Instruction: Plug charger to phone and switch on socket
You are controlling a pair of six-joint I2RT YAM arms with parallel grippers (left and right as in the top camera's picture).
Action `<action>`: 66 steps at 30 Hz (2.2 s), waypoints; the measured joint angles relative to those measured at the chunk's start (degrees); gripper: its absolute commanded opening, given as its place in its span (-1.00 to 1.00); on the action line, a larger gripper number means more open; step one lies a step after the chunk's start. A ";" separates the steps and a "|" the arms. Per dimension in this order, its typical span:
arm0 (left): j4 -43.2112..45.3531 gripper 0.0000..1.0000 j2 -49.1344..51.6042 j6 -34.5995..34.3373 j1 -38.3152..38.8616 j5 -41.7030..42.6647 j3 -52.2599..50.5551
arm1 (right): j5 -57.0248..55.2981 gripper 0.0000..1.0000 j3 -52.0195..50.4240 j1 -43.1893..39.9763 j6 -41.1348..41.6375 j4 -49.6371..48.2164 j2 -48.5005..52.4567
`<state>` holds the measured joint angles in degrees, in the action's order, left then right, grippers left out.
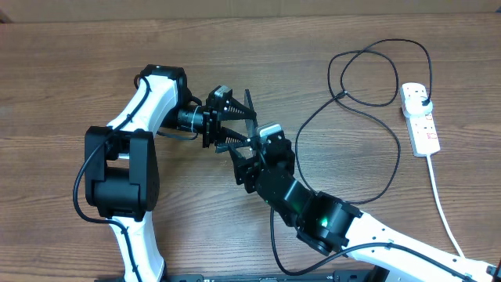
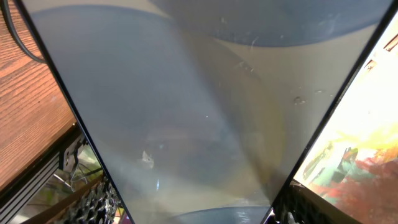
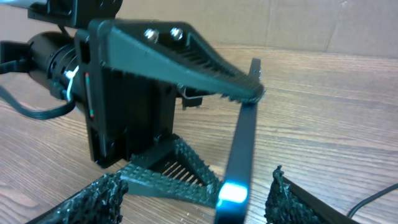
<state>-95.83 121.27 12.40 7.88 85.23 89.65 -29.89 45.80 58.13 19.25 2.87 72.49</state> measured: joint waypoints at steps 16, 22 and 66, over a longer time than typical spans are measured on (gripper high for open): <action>0.00 0.15 0.00 0.00 -0.11 -0.46 0.00 | 4.35 -0.24 0.00 -2.01 0.20 -0.87 0.76; -0.04 0.15 0.00 0.00 -0.17 -0.55 0.00 | 4.07 -0.40 0.00 -2.23 0.24 -1.27 1.03; 0.50 1.00 0.00 -0.24 -2.23 -2.97 0.00 | 4.85 -0.92 0.00 -3.02 2.36 1.46 1.20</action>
<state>-95.33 121.27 12.16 5.65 82.26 89.65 -25.04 45.80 55.11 21.61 4.34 73.69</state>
